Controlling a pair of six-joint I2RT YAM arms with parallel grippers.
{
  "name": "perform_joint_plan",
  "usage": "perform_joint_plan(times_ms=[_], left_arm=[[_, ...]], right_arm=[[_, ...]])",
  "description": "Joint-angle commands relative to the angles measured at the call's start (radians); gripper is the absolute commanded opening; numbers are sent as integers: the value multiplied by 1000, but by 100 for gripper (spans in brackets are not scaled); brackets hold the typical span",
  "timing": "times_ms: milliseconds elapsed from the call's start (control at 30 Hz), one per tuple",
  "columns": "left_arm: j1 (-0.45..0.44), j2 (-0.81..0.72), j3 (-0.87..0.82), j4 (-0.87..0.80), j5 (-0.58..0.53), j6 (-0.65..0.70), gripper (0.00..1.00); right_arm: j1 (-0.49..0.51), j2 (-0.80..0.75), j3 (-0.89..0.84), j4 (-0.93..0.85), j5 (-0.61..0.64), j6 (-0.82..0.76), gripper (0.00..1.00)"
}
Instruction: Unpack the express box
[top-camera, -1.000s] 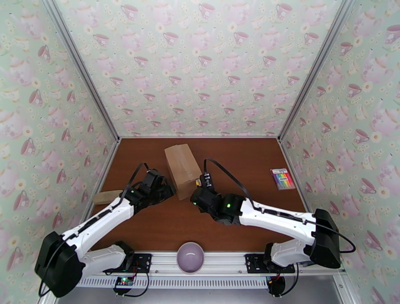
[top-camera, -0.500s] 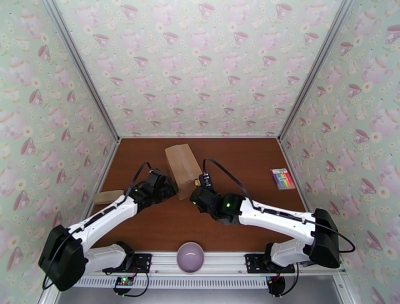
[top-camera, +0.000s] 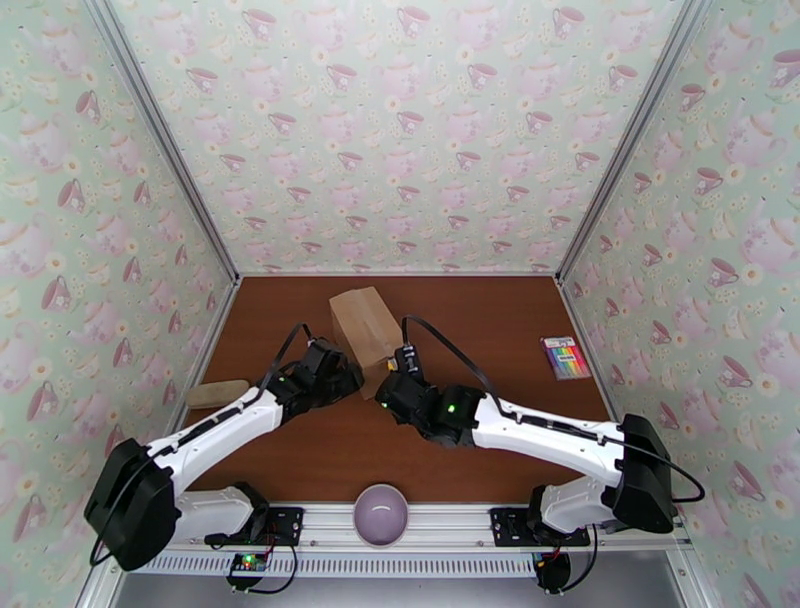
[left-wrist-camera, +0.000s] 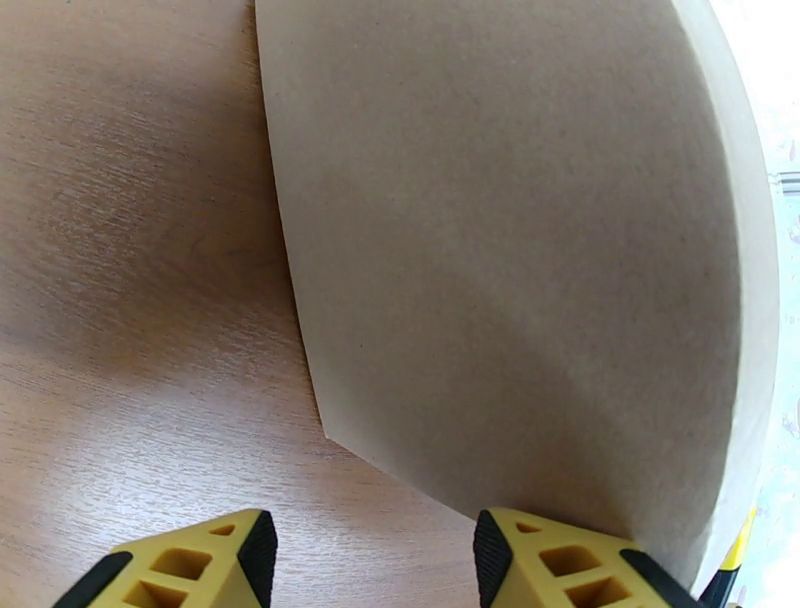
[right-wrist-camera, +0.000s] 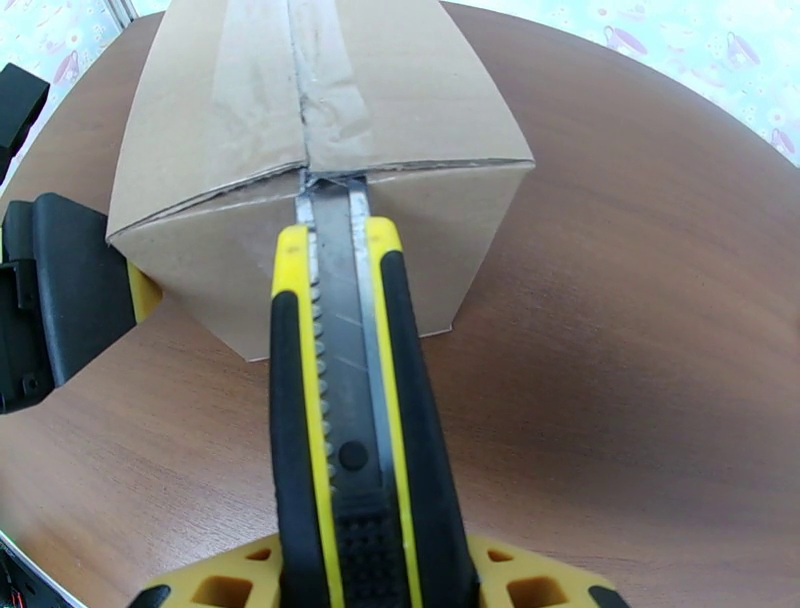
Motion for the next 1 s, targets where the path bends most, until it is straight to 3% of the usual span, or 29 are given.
perform_joint_plan(times_ms=[0,967], left_arm=[[-14,21,43,30,9,-4,59],[-36,107,117,51,-44,4,59]], right_arm=[[16,13,30,9,-16,-23,0],[56,46,58,21,-30,-20,0]])
